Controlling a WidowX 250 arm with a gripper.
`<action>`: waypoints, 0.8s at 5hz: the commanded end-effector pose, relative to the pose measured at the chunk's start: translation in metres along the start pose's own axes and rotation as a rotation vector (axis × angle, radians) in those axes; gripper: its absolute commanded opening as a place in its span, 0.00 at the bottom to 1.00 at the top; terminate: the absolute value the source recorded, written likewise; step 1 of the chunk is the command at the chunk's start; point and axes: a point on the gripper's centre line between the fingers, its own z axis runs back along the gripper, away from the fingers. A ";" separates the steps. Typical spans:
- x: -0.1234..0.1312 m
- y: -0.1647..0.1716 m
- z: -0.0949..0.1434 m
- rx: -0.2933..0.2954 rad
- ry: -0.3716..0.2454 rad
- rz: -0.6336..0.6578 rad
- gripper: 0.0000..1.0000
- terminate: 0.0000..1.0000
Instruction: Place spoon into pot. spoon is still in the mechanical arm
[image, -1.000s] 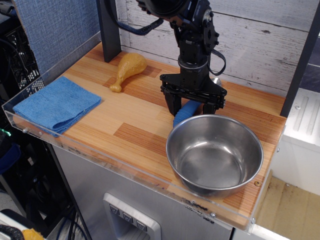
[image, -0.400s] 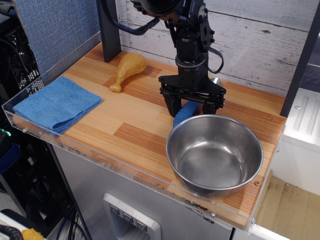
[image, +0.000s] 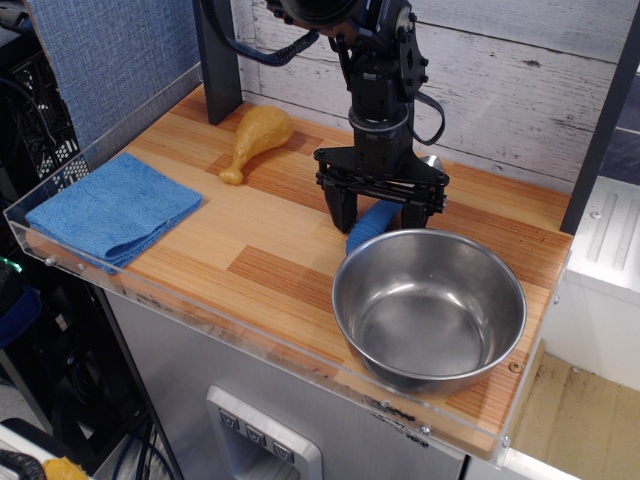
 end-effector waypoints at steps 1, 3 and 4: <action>0.013 -0.001 0.015 0.012 -0.062 0.056 1.00 0.00; 0.014 -0.002 0.015 0.018 -0.081 0.094 1.00 0.00; 0.012 -0.001 0.016 0.020 -0.055 0.071 1.00 0.00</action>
